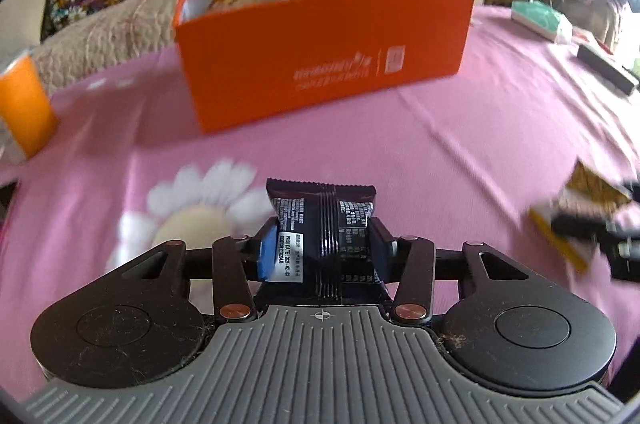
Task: Organize snacks
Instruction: 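Lift both bags and carry them over the orange box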
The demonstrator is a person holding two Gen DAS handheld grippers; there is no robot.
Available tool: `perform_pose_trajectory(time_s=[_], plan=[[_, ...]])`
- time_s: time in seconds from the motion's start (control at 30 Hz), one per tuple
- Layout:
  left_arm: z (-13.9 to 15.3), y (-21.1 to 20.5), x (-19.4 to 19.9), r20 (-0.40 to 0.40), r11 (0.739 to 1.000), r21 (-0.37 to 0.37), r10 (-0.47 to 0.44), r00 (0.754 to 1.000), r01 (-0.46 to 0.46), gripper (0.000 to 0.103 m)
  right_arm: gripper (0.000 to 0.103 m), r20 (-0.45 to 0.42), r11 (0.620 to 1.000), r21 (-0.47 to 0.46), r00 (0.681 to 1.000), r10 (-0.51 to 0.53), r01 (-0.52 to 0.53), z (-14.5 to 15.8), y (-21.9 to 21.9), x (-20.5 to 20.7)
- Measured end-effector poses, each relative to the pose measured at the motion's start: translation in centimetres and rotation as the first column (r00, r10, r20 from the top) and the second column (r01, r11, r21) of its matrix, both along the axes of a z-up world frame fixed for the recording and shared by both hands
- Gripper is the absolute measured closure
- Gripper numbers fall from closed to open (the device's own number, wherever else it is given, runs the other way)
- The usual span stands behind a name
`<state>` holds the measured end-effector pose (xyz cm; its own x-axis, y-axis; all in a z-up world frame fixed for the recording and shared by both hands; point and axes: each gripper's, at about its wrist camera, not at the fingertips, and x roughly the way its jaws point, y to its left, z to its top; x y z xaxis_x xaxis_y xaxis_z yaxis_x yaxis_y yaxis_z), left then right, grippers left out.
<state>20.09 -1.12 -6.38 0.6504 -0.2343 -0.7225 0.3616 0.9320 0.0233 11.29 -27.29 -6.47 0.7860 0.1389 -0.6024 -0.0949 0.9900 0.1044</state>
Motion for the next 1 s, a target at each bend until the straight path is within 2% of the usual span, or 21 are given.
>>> perform_pose_trajectory(time_s=[0.03,0.07,0.13,0.2,0.27,0.3,0.37,0.4,0.47,0.6,0.7,0.8,0.9,1.0], plan=[[-0.4,0.5,-0.2,-0.01,1.0,0.01,0.008,1.0,-0.008,0.077,0.037,0.002,1.0,-0.012,1.0,0.007,-0.007,-0.1,0.3,0.1],[-0.5,0.9,-0.5,0.002,1.0,0.003,0.024,1.0,-0.024,0.074,0.03,0.004,1.0,-0.019,1.0,0.015,-0.014,-0.1,0.6,0.2],[-0.5,1.2,-0.6,-0.003,0.999,0.007,0.049,0.999,-0.049,0.049,0.023,0.005,0.999,-0.028,1.0,0.023,-0.023,-0.2,1.1,0.2],[-0.2,1.4,-1.1,0.018,0.998,0.009,0.057,0.998,-0.057,0.042,0.011,0.005,0.999,-0.028,1.0,0.028,-0.028,-0.1,1.2,-0.1],[-0.3,1.4,-1.4,0.037,0.998,0.022,0.054,0.998,-0.055,0.044,0.01,0.016,0.999,-0.036,1.0,0.023,-0.023,0.0,1.3,-0.3],[-0.6,1.4,-1.4,0.033,0.998,0.03,0.055,0.998,-0.056,0.05,0.01,0.013,0.998,-0.051,1.0,0.024,-0.023,-0.1,1.4,-0.2],[-1.0,1.9,-1.3,0.023,0.998,-0.032,0.053,0.998,-0.052,0.073,0.012,0.002,0.997,-0.079,1.0,0.027,-0.027,-0.6,1.8,0.1],[-0.8,2.2,-1.2,0.019,0.997,-0.062,0.051,0.998,-0.05,0.085,0.024,0.002,0.994,-0.104,0.999,0.033,-0.033,-0.6,2.1,0.1],[-0.5,2.3,-1.0,0.01,0.996,-0.067,0.056,0.998,-0.055,0.087,0.036,0.009,0.994,-0.1,0.998,0.056,-0.055,-0.3,2.3,0.0],[0.8,3.1,-1.1,0.022,0.992,-0.113,0.06,0.998,-0.057,0.087,0.037,0.002,0.999,-0.02,0.999,0.045,-0.045,0.5,1.5,0.2],[3.0,3.7,-0.3,0.047,0.986,-0.16,0.064,0.997,-0.056,0.087,0.037,0.039,0.998,0.029,0.998,0.05,-0.051,2.3,1.2,0.9],[6.2,4.1,2.4,0.093,0.976,-0.21,0.074,0.993,-0.053,0.086,0.037,0.114,0.996,0.049,0.991,0.066,-0.072,5.5,1.3,4.2],[9.5,3.9,6.3,0.153,0.97,-0.235,0.092,0.984,-0.054,0.086,0.037,0.2,0.996,0.011,0.976,0.09,-0.094,8.6,2.2,8.9],[11.5,2.9,11.3,0.206,0.972,-0.225,0.11,0.972,-0.063,0.086,0.037,0.257,0.992,-0.037,0.958,0.124,-0.119,10.7,3.7,15.0]])
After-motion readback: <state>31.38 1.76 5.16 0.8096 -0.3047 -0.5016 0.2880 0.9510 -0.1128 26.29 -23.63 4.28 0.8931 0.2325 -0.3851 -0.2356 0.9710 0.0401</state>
